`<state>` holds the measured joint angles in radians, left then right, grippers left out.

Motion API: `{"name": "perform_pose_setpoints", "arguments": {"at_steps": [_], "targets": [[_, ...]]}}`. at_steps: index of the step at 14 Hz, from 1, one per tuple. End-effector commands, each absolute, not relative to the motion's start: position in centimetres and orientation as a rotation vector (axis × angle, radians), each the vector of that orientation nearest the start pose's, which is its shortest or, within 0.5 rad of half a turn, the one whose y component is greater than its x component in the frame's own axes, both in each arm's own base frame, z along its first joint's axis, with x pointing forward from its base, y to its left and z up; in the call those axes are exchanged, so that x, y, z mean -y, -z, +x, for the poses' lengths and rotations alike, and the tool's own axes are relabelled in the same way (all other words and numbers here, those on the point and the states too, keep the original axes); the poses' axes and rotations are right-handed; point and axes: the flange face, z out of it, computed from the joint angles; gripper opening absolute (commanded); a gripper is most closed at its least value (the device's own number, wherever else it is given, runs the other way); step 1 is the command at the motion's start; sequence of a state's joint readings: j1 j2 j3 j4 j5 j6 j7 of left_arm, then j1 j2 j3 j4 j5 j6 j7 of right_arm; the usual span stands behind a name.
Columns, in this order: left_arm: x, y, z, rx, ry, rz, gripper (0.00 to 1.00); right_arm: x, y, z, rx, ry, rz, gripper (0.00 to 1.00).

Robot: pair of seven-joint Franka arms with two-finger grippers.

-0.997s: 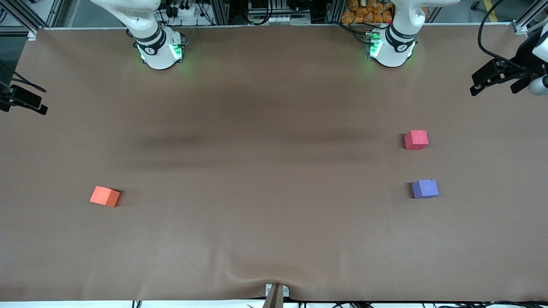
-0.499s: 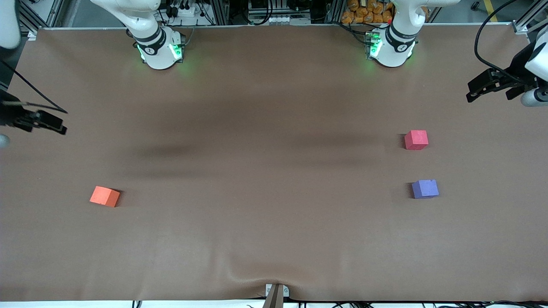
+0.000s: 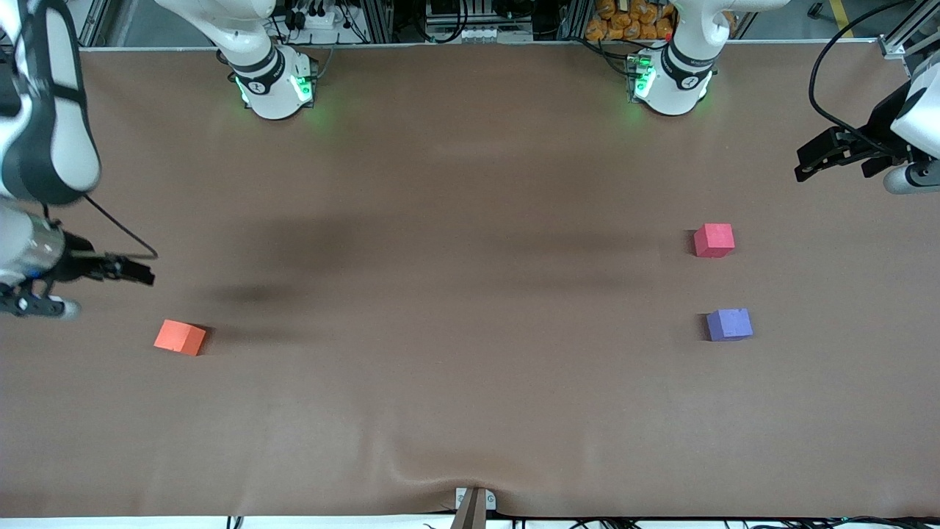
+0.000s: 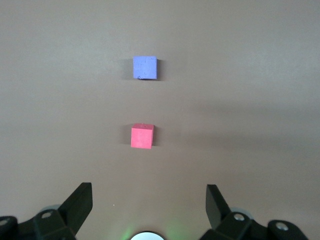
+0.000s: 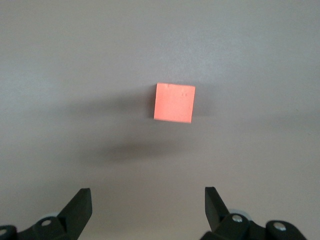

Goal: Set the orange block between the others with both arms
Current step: 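Reach the right gripper down toward the orange cube, then close the right gripper on the orange cube and lift it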

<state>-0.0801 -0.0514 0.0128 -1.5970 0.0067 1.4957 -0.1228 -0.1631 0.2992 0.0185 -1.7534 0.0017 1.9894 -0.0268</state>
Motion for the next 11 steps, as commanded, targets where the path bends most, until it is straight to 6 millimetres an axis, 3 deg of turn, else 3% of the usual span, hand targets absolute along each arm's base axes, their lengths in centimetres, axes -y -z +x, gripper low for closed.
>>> {"name": "perform_pose_setpoints", "arguments": {"at_steps": [1, 7, 11], "targets": [[3.6, -63.6, 53.1, 0.087, -0.080, -3.129, 1.00, 9.7, -35.3, 63.9, -0.196, -0.078, -3.111, 1.00], [4.1, -62.8, 53.6, 0.075, -0.100, -3.128, 1.00, 10.4, -29.3, 65.7, -0.171, 0.003, -3.119, 1.00], [4.3, -62.4, 53.6, 0.070, -0.110, -3.130, 1.00, 11.8, -27.3, 67.3, -0.151, 0.037, -3.122, 1.00]]}}
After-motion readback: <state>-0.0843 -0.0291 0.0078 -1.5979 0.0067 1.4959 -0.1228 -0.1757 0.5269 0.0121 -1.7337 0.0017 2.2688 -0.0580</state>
